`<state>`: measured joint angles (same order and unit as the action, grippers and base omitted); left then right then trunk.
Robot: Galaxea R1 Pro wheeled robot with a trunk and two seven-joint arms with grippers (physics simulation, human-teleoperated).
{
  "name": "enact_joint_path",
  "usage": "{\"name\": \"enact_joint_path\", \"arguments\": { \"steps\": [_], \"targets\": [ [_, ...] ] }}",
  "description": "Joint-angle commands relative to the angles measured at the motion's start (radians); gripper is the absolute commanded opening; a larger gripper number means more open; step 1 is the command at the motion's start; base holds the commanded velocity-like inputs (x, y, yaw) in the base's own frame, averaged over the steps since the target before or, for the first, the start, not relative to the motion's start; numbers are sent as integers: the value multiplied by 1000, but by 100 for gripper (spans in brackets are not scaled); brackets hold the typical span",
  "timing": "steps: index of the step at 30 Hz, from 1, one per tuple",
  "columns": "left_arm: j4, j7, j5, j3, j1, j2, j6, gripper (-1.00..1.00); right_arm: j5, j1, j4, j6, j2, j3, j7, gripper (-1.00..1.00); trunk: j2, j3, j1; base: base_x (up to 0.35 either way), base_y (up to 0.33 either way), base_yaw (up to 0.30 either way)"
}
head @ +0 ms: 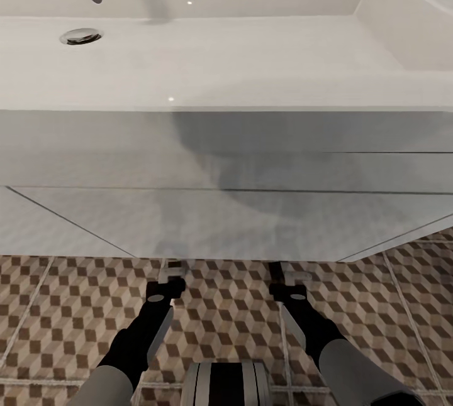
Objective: Take the four mousetraps from the cabinet in the bathroom and place them on the bathroom floor. Make sure all four end up on the same floor surface, and ensure that at least two of them are either under or directly next to the same bathroom sink.
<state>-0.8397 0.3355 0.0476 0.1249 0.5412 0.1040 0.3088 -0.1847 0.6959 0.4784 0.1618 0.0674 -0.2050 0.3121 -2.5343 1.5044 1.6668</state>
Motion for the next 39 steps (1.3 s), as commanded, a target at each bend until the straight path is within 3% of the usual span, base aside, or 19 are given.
{"name": "enact_joint_path", "arguments": {
  "steps": [1,39],
  "targets": [
    [-2,9,3,4,0,-1,6,-100,-13,1,2,4,-1,-8,8,-100,0,1,0,0,0,0],
    [-2,8,6,5,0,2,4,-100,-15,7,-7,4,-1,-7,8,-100,0,1,0,29,0,0]
  ]
}}
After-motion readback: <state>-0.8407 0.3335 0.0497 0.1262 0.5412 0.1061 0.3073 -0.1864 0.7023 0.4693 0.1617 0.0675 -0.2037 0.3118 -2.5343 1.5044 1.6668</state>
